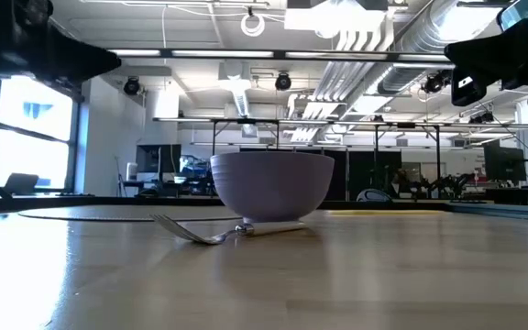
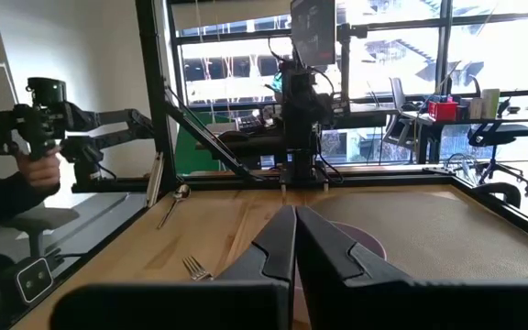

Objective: Pick & Place Utensil
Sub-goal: Put the violet bowl on the brown mat

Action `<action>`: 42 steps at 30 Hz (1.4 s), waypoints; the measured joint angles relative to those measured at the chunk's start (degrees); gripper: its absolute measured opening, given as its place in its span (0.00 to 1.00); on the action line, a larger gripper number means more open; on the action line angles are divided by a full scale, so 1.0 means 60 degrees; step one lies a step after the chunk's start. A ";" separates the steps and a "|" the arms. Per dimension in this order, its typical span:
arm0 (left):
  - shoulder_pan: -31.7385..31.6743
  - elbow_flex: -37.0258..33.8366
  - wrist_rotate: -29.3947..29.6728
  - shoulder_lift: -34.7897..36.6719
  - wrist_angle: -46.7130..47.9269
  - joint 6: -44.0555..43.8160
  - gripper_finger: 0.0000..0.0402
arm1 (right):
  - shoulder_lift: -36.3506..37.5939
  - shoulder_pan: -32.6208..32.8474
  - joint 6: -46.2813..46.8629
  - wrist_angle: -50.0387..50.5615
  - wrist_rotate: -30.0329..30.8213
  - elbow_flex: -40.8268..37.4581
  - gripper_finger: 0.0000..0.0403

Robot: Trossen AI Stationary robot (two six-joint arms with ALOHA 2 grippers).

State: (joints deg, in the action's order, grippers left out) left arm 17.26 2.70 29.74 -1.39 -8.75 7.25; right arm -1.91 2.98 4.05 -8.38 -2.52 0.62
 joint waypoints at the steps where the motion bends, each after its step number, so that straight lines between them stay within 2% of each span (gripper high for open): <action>1: 0.0000 0.0000 -0.0190 0.0000 -0.0121 -0.0129 0.29 | 0.0002 0.0003 0.0000 0.0000 -0.0003 0.0000 0.01; 7: 0.0000 0.0012 -0.1891 -0.0218 -0.0694 -0.0235 0.29 | 0.0000 0.0001 0.0000 0.0000 -0.0001 -0.0004 0.01; 15: 0.0004 0.0015 -0.3590 -0.2180 -0.1743 -0.0750 0.29 | 0.0001 0.0004 0.0000 0.0004 -0.0004 0.0000 0.01; 23: 0.0004 0.0015 -0.4085 -0.4112 -0.3049 -0.1853 0.29 | 0.0000 0.0003 0.0000 0.0004 -0.0003 0.0000 0.01; 32: 0.0004 0.0020 -0.4162 -0.5282 -0.4750 -0.2015 0.29 | 0.0003 0.0004 0.0000 0.0007 -0.0003 0.0000 0.01; 38: 0.0007 0.0094 -0.3774 -0.6270 -0.4845 -0.2028 0.29 | 0.0001 0.0001 0.0000 0.0011 -0.0001 0.0000 0.01; 42: 0.0004 0.0802 -0.3791 -0.7147 -0.4825 -0.2009 0.29 | 0.0003 0.0000 0.0000 0.0011 -0.0003 0.0000 0.01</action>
State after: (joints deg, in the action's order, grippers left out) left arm 17.28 7.51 7.00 -44.27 -37.70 -4.80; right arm -1.89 2.98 4.05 -8.32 -2.54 0.62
